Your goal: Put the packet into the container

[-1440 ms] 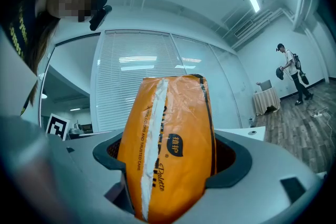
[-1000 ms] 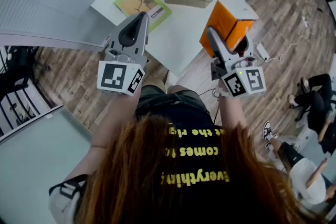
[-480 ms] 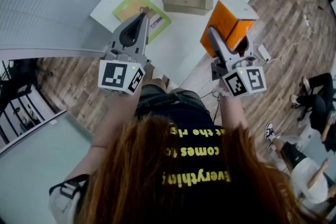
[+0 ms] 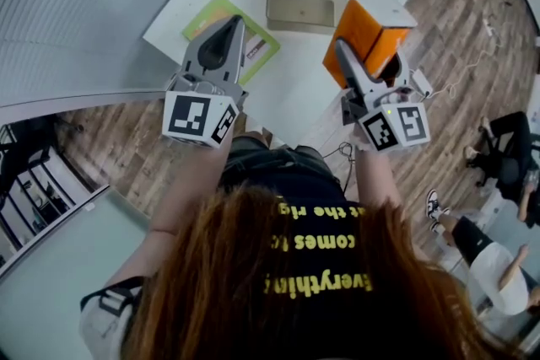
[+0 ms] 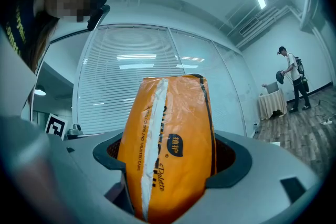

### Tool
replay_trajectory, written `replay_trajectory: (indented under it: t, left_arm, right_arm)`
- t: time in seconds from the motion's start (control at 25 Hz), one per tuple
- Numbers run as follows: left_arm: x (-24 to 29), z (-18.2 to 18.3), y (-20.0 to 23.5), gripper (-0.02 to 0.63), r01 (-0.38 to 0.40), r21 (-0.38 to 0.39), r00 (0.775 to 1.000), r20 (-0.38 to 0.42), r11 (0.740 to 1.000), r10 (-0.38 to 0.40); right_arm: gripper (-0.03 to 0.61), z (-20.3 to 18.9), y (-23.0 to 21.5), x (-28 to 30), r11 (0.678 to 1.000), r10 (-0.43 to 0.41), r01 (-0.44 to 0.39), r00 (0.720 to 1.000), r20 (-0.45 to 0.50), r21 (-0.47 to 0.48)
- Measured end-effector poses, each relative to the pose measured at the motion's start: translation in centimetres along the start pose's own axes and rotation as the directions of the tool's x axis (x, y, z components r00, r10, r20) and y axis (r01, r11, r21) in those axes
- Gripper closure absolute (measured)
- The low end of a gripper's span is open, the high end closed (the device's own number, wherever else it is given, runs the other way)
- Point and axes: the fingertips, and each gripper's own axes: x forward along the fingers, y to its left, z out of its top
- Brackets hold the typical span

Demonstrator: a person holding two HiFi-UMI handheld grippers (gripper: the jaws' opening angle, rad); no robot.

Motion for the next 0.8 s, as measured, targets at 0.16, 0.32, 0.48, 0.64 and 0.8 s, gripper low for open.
replay_trajectory:
  t: [0.16, 0.32, 0.48, 0.64, 0.8]
  left_arm:
    - [0.7, -0.1, 1.3, 0.612, 0.005, -0.01, 1.0, -0.001, 1.0, -0.005]
    - [1.3, -0.3, 2.1, 0.612, 0.011, -0.02, 1.0, -0.007, 1.0, -0.011]
    - [1.8, -0.5, 2.4, 0.612, 0.017, -0.021, 1.0, -0.01, 1.0, -0.017]
    - [2.4, -0.6, 2.6, 0.612, 0.023, -0.028, 1.0, -0.017, 0.999, -0.023]
    - [2.9, -0.9, 2.6, 0.612, 0.029, -0.032, 0.999, -0.02, 0.999, -0.029]
  right_arm:
    - [0.167, 0.0, 0.0, 1.7, 1.0, -0.003, 0.003, 1.0, -0.004, -0.004]
    - [0.167, -0.3, -0.3, 2.9, 1.0, -0.008, 0.008, 1.0, -0.016, -0.012]
    - [0.167, -1.0, -1.0, 3.7, 1.0, -0.012, 0.01, 0.999, -0.04, -0.029]
    - [0.167, -1.6, -2.0, 4.4, 0.999, -0.017, 0.015, 0.997, -0.07, -0.029]
    - [0.167, -2.2, -3.0, 4.9, 1.0, -0.028, 0.027, 0.996, -0.09, -0.011]
